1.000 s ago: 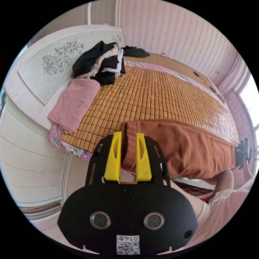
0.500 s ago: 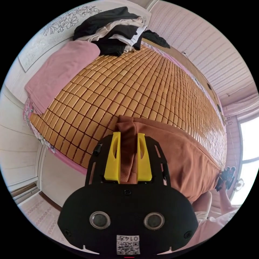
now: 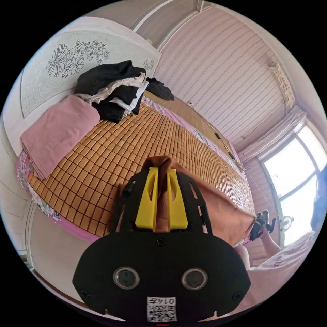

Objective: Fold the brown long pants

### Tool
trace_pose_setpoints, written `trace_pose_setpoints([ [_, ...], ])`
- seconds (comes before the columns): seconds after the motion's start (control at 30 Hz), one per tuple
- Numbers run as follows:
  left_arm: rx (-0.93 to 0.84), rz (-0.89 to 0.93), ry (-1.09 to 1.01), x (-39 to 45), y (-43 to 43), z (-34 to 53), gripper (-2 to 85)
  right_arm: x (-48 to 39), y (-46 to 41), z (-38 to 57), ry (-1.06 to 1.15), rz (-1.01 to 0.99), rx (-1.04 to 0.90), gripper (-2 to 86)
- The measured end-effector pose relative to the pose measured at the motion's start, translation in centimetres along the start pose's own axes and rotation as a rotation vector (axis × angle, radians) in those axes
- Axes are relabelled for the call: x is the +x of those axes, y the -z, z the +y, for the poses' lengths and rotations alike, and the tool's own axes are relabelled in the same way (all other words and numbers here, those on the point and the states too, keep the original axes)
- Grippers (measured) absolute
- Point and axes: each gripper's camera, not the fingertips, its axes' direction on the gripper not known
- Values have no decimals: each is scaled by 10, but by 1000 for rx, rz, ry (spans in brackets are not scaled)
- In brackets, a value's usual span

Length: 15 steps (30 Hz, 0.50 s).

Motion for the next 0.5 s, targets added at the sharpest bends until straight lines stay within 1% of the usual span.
trace_pose_setpoints([
  [0.07,-125,-91,36,-16,-38,-3,51,10,-30,0,-49,40,-76,35],
  [0.1,-218,-173,65,-27,-63,0,56,11,-32,2,-60,54,-73,40],
  [0.13,-270,-225,84,-36,-78,3,65,13,-31,8,-86,66,-56,50],
  [0.2,-236,-207,126,-45,-82,6,74,12,-22,21,-45,41,-16,62],
  [0.23,-208,-179,149,-49,-81,7,77,13,-15,33,-19,47,-14,67],
  [0.3,-210,-167,147,-53,-83,10,78,18,-3,53,-1,95,-17,70],
  [0.37,-209,-167,137,-57,-86,13,79,29,13,85,-50,141,1,71],
  [0.43,-205,-151,156,-63,-91,16,79,37,17,104,-89,116,-1,73],
  [0.5,-201,-157,155,-65,-96,19,79,41,10,114,-129,78,-48,83],
])
